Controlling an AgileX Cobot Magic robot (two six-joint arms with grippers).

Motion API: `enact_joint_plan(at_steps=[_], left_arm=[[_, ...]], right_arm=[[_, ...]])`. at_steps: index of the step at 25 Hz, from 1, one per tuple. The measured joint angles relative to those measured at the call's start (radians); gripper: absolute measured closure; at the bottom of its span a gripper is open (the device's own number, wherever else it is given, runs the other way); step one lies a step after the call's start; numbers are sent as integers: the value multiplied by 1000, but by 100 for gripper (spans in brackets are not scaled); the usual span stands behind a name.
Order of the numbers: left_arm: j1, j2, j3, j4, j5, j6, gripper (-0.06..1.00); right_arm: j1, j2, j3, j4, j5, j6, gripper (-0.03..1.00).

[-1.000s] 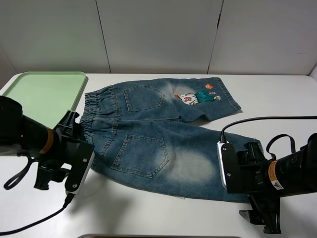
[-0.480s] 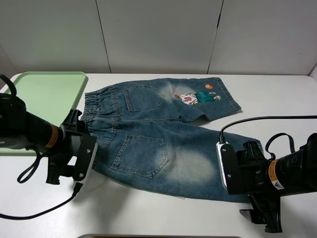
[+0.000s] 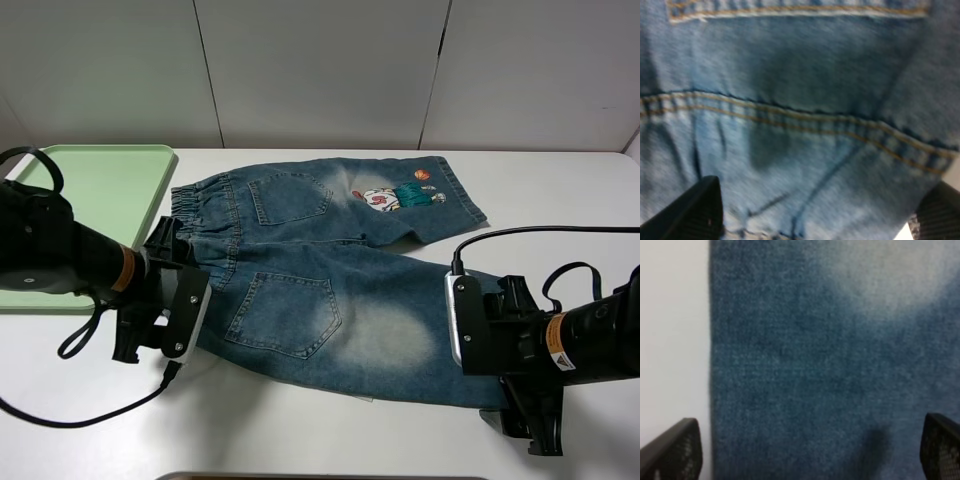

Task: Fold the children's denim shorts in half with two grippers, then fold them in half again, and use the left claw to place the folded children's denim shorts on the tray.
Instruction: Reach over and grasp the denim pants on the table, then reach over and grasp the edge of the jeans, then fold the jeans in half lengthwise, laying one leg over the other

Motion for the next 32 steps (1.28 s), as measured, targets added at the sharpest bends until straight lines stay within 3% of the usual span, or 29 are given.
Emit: enact_joint_plan(at_steps=[3,6,10,13,17,29,32], left_arm=[[0,23,-19,-2,-4,1,22],[0,41,-33,-18,-5,0,32],[0,52,-36,-18,5,0,57],[0,60,-36,-18,22,0,77],[0,61,-36,-18,31,0,91],[-3,42,-32,-18,70,-61,92],[-3,6,-14,-18,110,-64,92]], right_arm=[[0,38,-27,0,-6,21,36],[0,95,-61,0,-15,72,54],[0,146,-83,1,-30,91,85],[0,150,-83,1,-29,96,98],[0,151,-88,2,-23,97,99],[5,134,-92,1,6,98,99],[5,86,-92,-2,72,98,99]])
